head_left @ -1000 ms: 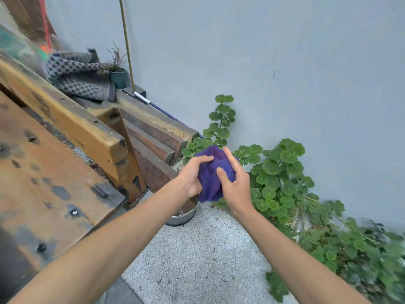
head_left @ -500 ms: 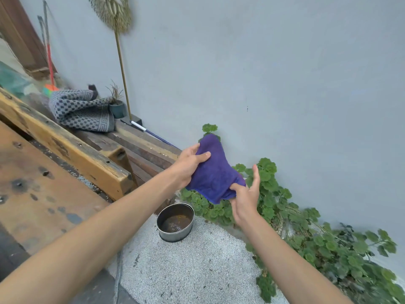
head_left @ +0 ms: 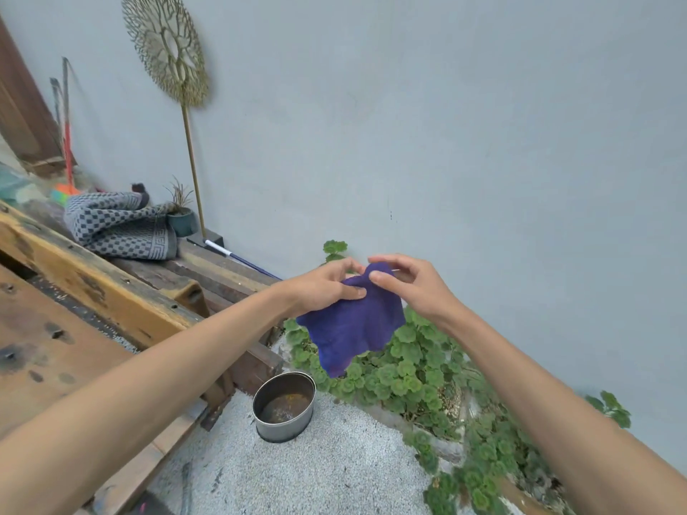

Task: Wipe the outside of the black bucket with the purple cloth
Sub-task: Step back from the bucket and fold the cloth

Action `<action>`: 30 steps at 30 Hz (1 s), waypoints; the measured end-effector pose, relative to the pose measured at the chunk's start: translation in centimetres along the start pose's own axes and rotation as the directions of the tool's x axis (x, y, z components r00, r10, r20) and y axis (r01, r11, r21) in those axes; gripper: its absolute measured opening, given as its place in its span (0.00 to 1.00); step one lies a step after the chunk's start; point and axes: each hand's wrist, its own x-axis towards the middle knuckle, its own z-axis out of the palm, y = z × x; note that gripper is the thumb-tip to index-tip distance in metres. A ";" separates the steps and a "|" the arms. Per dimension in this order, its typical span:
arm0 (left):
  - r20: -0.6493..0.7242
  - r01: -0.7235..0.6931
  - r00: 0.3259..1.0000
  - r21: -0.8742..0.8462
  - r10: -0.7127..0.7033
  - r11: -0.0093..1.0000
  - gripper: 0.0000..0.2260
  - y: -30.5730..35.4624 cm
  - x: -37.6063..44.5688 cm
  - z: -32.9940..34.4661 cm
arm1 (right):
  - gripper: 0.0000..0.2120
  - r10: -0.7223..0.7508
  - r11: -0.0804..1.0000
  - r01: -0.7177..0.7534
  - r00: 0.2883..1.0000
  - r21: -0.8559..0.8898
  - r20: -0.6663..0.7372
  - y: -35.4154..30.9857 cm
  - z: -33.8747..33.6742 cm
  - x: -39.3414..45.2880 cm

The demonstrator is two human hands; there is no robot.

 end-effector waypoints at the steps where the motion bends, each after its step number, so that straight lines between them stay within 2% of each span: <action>1: 0.000 0.000 1.000 0.015 0.000 1.000 0.12 0.1 -0.2 0.1 | 0.09 -0.022 0.999 0.022 1.000 -0.025 0.010 -0.5 -0.1 0.3; 3: -0.007 -0.003 1.000 0.045 0.004 0.999 0.12 0.1 -0.7 0.0 | 0.05 -0.044 0.999 0.044 0.999 -0.004 0.005 -1.1 -0.2 0.5; 8: -0.002 -0.040 0.999 0.065 0.040 0.997 0.15 -1.3 -1.6 -0.7 | 0.11 -0.009 1.000 0.008 1.000 0.013 0.022 -1.0 -0.3 0.1; 12: 0.052 -0.067 0.997 0.164 0.059 0.984 0.08 -3.3 -2.3 -2.0 | 0.08 -0.007 0.999 0.007 1.000 -0.039 0.002 -0.7 -0.3 -0.3; 15: -0.018 -0.018 1.000 0.188 0.022 0.982 0.05 -5.0 -2.7 -3.6 | 0.05 -0.001 0.999 -0.002 0.997 -0.047 -0.075 -0.3 -0.4 -0.6; 19: -0.147 -0.042 0.985 0.297 0.089 0.954 0.09 -6.3 -3.3 -5.1 | 0.05 0.054 0.995 -0.068 0.985 -0.079 -0.163 1.2 -0.6 -1.1; 23: -0.202 -0.037 0.969 0.445 0.141 0.895 0.08 -7.8 -3.9 -5.9 | 0.06 0.088 0.980 -0.124 0.972 -0.156 -0.220 3.7 0.5 -1.6; 27: -0.219 0.009 0.966 0.554 0.135 0.832 0.08 -10.3 -6.0 -5.5 | 0.07 0.119 0.963 -0.161 0.973 -0.214 -0.197 6.5 2.9 -2.5; 30: -0.263 0.076 0.960 0.565 0.092 0.822 0.09 -12.6 -8.6 -4.5 | 0.10 0.136 0.945 -0.167 0.983 -0.282 -0.127 8.7 5.3 -3.4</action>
